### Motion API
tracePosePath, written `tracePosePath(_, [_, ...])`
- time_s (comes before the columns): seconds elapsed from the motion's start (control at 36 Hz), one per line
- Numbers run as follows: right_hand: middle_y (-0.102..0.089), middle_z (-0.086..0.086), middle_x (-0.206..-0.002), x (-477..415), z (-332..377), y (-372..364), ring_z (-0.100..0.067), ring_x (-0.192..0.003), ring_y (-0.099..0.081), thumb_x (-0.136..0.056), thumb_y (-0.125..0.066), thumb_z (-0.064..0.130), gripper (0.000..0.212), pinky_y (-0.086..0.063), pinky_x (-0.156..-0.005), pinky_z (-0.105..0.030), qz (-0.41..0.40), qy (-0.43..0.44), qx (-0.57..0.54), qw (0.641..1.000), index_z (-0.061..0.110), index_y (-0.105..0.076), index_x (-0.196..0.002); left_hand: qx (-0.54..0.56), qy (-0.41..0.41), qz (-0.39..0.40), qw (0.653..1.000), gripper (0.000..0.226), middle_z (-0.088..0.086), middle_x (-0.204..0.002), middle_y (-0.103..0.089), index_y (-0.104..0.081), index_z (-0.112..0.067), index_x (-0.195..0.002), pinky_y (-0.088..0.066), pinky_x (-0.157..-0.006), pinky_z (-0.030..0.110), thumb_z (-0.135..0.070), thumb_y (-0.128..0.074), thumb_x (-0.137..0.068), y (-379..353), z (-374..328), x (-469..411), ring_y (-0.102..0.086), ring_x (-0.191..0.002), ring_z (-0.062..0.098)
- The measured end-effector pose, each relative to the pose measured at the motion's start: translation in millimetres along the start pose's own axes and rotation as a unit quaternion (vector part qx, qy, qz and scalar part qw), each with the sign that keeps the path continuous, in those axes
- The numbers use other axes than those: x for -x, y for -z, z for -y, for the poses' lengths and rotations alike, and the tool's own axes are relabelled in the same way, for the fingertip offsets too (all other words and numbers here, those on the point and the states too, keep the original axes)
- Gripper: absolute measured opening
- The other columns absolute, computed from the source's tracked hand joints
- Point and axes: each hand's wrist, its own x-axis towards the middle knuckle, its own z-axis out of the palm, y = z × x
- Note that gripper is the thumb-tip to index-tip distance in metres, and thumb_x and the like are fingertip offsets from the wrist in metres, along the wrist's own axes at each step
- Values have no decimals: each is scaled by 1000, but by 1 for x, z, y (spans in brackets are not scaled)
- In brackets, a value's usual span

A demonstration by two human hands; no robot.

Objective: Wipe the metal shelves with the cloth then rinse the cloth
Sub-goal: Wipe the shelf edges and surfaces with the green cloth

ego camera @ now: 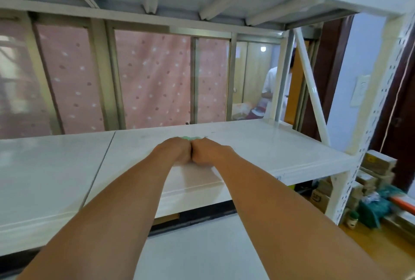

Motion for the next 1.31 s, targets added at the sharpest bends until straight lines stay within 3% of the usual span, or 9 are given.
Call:
tracePosePath(0.19, [-51, -10, -144, -1, -43, 4, -31, -127, -51, -98, -46, 20, 47, -39, -108, -43, -17, 29, -30, 999, 18, -44, -146, 39, 14, -47, 998, 48, 4, -144, -51, -48, -24, -143, -41, -101, 35, -28, -48, -95, -8, -29, -24, -54, -123, 28])
tracePosePath(0.39, [-54, -10, -140, -8, -77, 1, -30, -121, -54, -97, -45, 19, 48, -43, -100, -40, -15, 41, -66, 997, 21, -44, -145, 62, 12, -45, 997, 49, 5, -146, -49, -45, -24, -146, -39, -108, 37, -28, -47, -97, -10, -56, -39, -52, -126, 27])
tracePosePath(0.58, [-51, -5, -144, -4, -115, 8, -29, -125, -51, -98, -45, 25, 47, -39, -101, -39, -17, 55, -101, 993, 27, -45, -145, 100, -15, -81, 992, 47, 5, -143, -52, -51, -25, -141, -44, -99, 37, -24, -41, -94, -10, -79, -45, -55, -118, 28])
tracePosePath(0.64, [-51, -6, -144, -2, -123, 12, -29, -126, -50, -99, -43, 24, 45, -38, -102, -40, -8, 53, -94, 994, 26, -46, -144, 121, -29, -87, 988, 43, 7, -136, -56, -57, -22, -133, -44, -88, 35, -23, -39, -93, -9, -83, -45, -56, -108, 27])
tracePosePath(0.72, [-52, -8, -141, 0, -137, 20, -29, -124, -51, -99, -42, 20, 43, -39, -97, -37, -3, 50, -83, 995, 23, -49, -141, 154, -50, -94, 982, 25, 8, -118, -63, -62, -21, -104, -39, -73, 33, -21, -40, -94, -6, -89, -46, -52, -91, 24])
tracePosePath(0.83, [-55, -7, -137, 4, -152, 24, -29, -120, -53, -99, -42, 21, 39, -37, -87, -33, -2, 45, -94, 995, 20, -54, -135, 189, -53, -92, 976, 19, 7, -101, -62, -57, -21, -85, -38, -68, 32, -15, -41, -93, -5, -101, -47, -52, -87, 23])
tracePosePath(0.97, [-62, -7, -124, -3, -171, 26, -27, -105, -59, -89, -42, 33, 43, -45, -80, -35, -19, -6, -76, 997, 21, -62, -125, 211, -50, -95, 972, 37, 6, -121, -65, -69, -20, -114, -49, -94, 38, -13, -43, -88, -6, -121, -51, -58, -105, 26])
tracePosePath(1.08, [-65, -6, -116, -7, -187, 24, -27, -100, -62, -93, -44, 41, 40, -45, -76, -34, -49, -10, -47, 998, 19, -65, -119, 199, -37, -107, 974, 38, 7, -122, -65, -68, -19, -118, -47, -88, 33, -9, -42, -91, -7, -144, -53, -59, -104, 27])
tracePosePath(1.31, [-59, -5, -128, 7, -233, 37, -29, -113, -58, -97, -47, 34, 36, -45, -89, -37, -48, 21, -27, 998, 25, -57, -130, 200, -49, -114, 972, 41, 6, -136, -57, -58, -24, -133, -35, -88, 27, -12, -40, -98, -2, -191, -66, -54, -115, 26])
